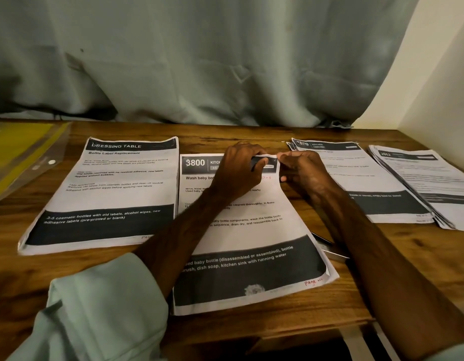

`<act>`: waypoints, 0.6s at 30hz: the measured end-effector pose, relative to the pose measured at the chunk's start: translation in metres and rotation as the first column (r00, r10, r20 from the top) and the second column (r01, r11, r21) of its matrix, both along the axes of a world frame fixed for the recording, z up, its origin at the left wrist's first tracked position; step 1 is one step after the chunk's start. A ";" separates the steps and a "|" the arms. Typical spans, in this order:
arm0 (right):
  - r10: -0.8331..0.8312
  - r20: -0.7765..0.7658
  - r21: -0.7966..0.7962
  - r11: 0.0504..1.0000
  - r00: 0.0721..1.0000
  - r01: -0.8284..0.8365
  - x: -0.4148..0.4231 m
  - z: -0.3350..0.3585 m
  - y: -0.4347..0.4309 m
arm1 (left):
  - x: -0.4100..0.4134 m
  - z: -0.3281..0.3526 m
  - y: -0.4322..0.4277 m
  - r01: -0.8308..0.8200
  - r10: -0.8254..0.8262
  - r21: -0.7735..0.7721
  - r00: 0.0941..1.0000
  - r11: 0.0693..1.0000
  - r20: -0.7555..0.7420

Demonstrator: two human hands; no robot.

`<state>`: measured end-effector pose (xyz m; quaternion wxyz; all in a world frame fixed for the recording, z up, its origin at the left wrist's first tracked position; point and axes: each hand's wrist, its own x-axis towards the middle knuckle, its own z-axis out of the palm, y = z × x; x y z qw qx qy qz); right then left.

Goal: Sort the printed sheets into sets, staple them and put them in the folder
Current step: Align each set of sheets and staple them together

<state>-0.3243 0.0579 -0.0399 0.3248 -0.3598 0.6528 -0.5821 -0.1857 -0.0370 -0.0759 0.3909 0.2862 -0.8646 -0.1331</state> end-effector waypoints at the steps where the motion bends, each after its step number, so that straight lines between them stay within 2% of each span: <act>1: -0.007 0.003 0.013 1.000 1.000 0.007 0.000 0.001 0.000 | 0.000 0.000 0.000 0.002 -0.002 -0.007 1.000 1.000 -0.002; 5: -0.038 0.000 0.048 0.998 0.999 0.038 -0.001 0.000 0.000 | 0.000 0.001 0.000 0.014 -0.014 -0.017 1.000 1.000 -0.009; 18: 0.028 -0.132 -0.023 0.999 0.991 -0.031 -0.008 -0.002 0.001 | 0.002 0.001 0.001 -0.002 0.003 0.008 0.998 1.000 -0.069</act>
